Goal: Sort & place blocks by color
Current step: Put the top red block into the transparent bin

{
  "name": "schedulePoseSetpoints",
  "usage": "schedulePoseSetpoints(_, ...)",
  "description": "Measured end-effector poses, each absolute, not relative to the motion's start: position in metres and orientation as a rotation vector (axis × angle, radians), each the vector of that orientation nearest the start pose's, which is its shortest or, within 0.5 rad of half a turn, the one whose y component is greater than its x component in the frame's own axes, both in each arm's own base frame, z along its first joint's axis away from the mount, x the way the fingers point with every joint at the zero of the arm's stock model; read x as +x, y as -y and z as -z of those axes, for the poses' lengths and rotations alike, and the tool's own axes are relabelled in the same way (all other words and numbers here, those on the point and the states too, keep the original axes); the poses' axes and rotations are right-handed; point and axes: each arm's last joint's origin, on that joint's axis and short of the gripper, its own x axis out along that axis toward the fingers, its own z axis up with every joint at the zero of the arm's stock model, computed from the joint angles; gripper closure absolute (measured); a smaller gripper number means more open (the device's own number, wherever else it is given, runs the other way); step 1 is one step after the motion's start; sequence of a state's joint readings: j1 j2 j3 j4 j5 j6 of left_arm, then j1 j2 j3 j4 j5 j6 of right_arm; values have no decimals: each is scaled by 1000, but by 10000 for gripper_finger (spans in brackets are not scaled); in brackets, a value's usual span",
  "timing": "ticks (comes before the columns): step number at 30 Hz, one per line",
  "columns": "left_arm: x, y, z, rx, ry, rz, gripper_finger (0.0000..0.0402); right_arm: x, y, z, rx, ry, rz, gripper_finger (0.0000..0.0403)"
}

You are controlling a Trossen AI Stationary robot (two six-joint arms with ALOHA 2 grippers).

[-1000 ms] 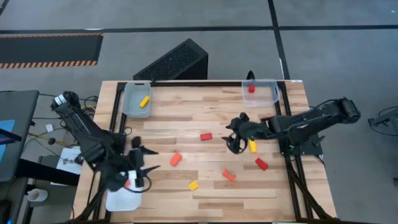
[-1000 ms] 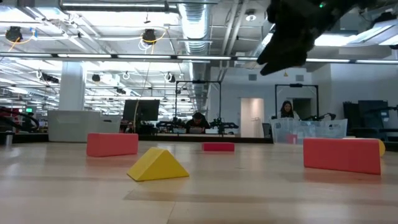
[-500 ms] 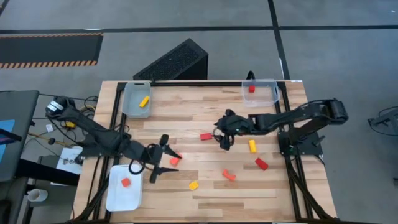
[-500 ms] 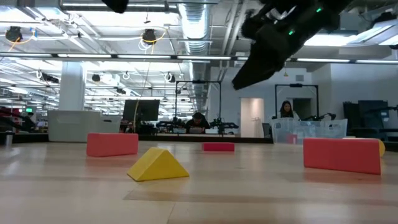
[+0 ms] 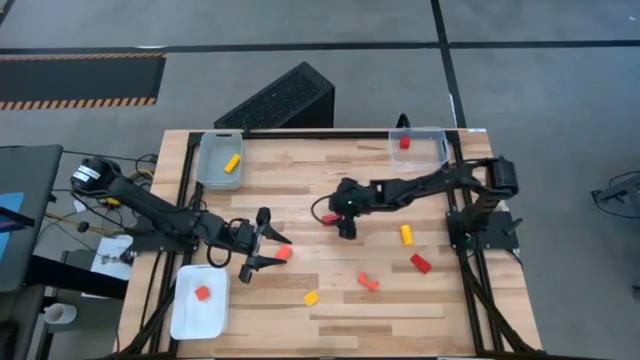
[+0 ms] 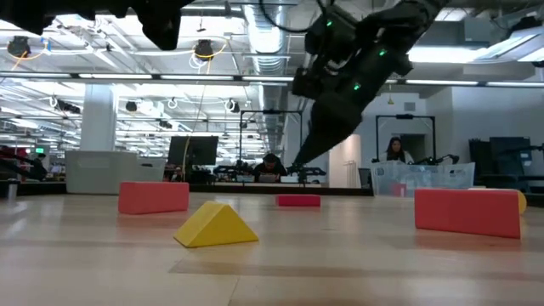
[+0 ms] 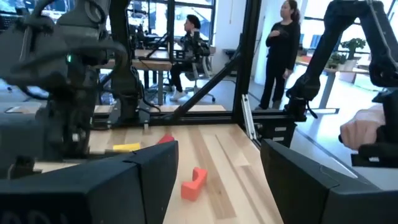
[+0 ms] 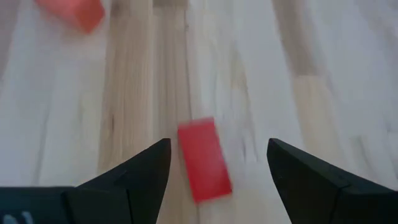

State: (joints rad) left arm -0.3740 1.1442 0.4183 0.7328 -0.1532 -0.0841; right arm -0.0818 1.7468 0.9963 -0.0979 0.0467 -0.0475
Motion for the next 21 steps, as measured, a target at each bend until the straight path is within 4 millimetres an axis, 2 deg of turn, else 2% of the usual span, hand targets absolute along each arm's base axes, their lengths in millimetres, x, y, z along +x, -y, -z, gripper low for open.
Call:
schedulePoseSetpoints(7,216,80,-226,-107,-12,221,184,370,33,-141,-8,-924,35,113)
schedulePoseSetpoints(11,216,80,-228,-133,4,222,184,376,33,-125,-3,-990,21,113)
schedulePoseSetpoints(16,216,81,-228,-132,4,233,184,379,34,-115,-2,-1029,16,113)
schedulePoseSetpoints(21,216,81,-228,-137,1,232,184,376,36,-114,45,-1053,63,113)
